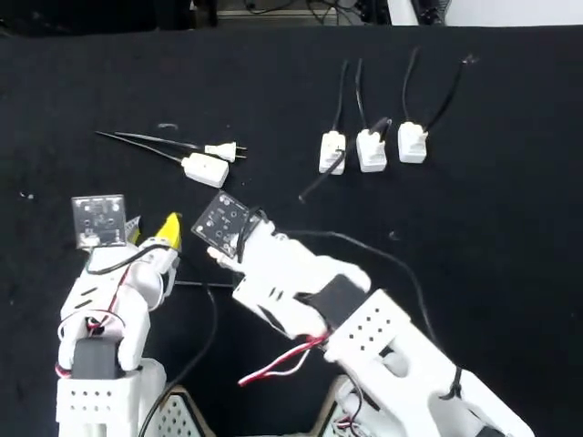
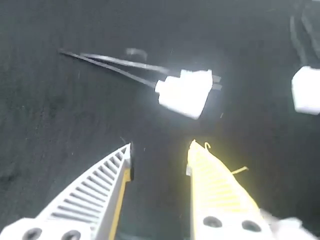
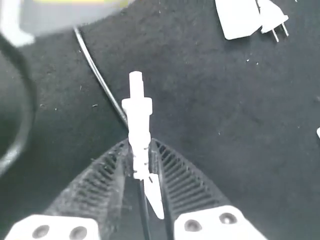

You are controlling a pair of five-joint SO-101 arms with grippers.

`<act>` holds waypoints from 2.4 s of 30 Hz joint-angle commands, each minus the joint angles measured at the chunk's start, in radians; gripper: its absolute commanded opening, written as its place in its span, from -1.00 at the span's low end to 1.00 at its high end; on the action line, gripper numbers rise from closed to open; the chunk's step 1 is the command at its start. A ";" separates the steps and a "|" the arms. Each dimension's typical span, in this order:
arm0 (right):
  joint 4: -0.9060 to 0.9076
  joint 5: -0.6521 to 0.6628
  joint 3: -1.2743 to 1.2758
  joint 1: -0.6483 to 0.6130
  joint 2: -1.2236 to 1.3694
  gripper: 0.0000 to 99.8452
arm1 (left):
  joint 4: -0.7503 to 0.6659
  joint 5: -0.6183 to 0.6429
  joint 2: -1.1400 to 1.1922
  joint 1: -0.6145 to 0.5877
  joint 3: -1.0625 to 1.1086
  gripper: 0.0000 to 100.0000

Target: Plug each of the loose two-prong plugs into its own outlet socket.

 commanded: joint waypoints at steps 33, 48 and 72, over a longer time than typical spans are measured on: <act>-0.192 -0.216 0.119 -0.066 -0.214 -0.98 | -0.130 0.064 -0.003 0.200 0.120 -0.62; -0.199 -0.216 0.159 -0.054 -0.286 -0.98 | -0.133 0.064 -0.003 0.200 0.131 -0.62; -0.199 -0.224 0.153 -0.003 -0.291 -0.98 | -0.137 0.064 -0.003 0.208 0.150 -0.62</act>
